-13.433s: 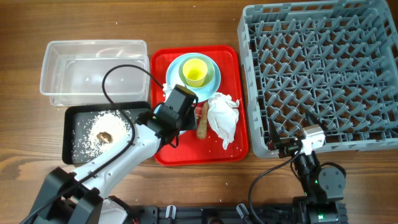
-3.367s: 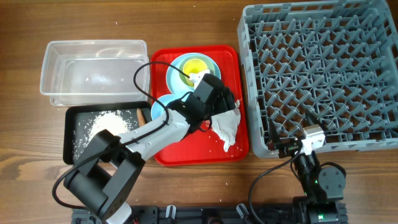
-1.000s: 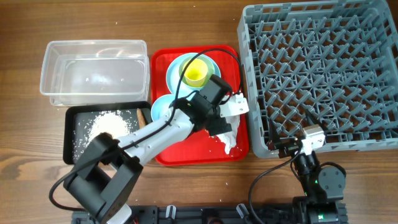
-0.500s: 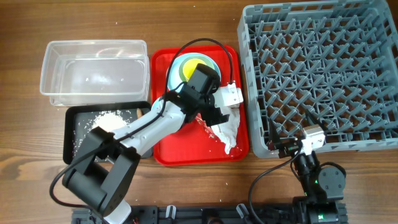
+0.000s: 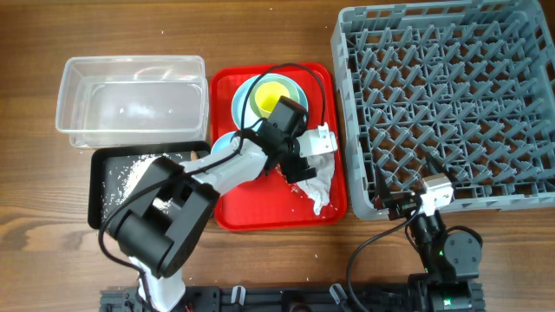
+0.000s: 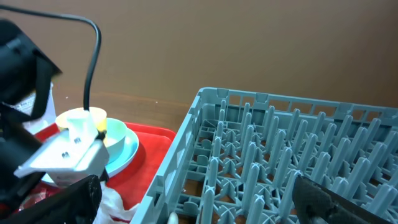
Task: Sort waste into correct bins and load items into the dishwasher rack
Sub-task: 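Lift the white tissue with the left gripper toward the dish rack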
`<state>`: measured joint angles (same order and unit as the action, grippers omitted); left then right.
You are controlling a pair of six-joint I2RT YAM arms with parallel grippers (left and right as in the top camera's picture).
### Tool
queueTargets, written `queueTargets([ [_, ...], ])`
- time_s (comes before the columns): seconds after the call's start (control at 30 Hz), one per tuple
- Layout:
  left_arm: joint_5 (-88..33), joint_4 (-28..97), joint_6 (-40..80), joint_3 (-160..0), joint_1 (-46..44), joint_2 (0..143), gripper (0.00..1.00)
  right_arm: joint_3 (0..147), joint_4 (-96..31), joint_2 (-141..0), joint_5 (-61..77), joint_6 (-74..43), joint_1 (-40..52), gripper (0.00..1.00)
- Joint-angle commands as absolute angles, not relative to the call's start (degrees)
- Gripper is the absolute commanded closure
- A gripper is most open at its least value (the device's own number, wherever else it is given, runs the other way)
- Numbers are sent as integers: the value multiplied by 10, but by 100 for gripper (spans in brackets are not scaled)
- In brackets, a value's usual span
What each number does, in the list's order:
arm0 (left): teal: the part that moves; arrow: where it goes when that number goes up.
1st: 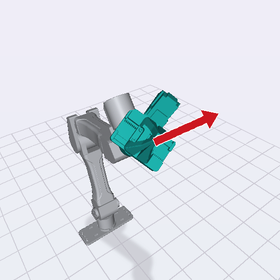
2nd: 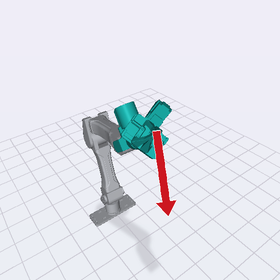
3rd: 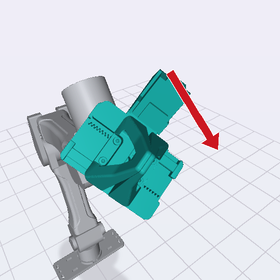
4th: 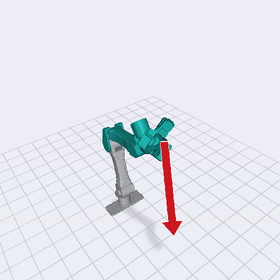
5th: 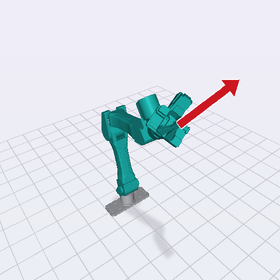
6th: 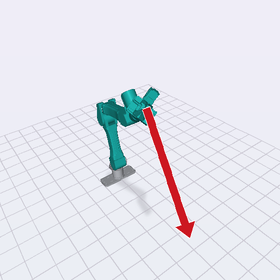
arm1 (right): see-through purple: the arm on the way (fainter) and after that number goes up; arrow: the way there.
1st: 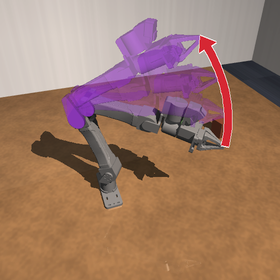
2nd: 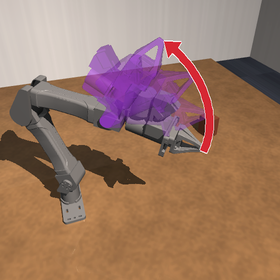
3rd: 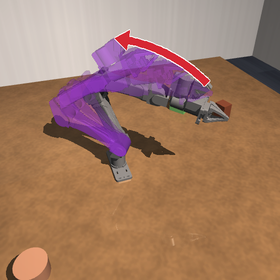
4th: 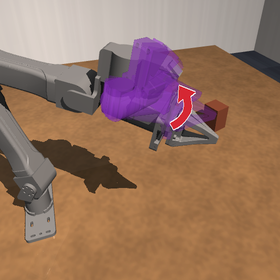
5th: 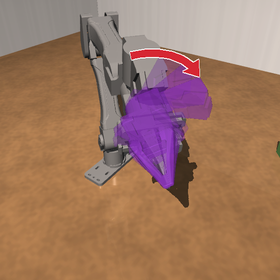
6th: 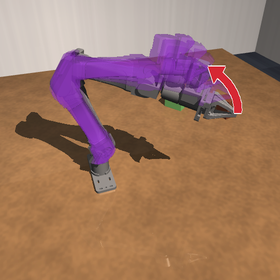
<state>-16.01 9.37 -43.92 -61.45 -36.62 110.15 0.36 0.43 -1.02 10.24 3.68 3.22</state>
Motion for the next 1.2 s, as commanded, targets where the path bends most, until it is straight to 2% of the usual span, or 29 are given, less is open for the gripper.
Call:
queueTargets([
  [0.0,-171,82,-446,-622,-365,1111,5,3,8,-10,102,30,36,0],
  [0.13,-171,69,-446,-622,-365,1109,5,3,8,-10,102,30,36,0],
  [0.27,-171,68,-446,-623,-365,1103,20,3,8,-10,102,30,36,0],
  [0.3,-171,69,-446,-623,-365,1101,29,3,8,-10,102,30,36,0],
  [0.4,-171,69,-445,-623,-365,1089,71,3,8,-10,102,30,36,0],
  [0.43,-171,69,-441,-623,-365,1086,80,3,8,-10,102,30,36,0],
  [0.47,-171,69,-441,-623,-365,1082,85,3,8,-10,102,30,36,0],
  [0.63,-171,73,-441,-623,-365,1075,96,3,8,-10,102,30,36,0],
  [0.8,-171,73,-440,-623,-365,1051,96,3,8,-10,102,30,36,0],
  [1.17,-172,120,-324,-623,-365,919,96,3,8,-10,102,30,36,0],
])
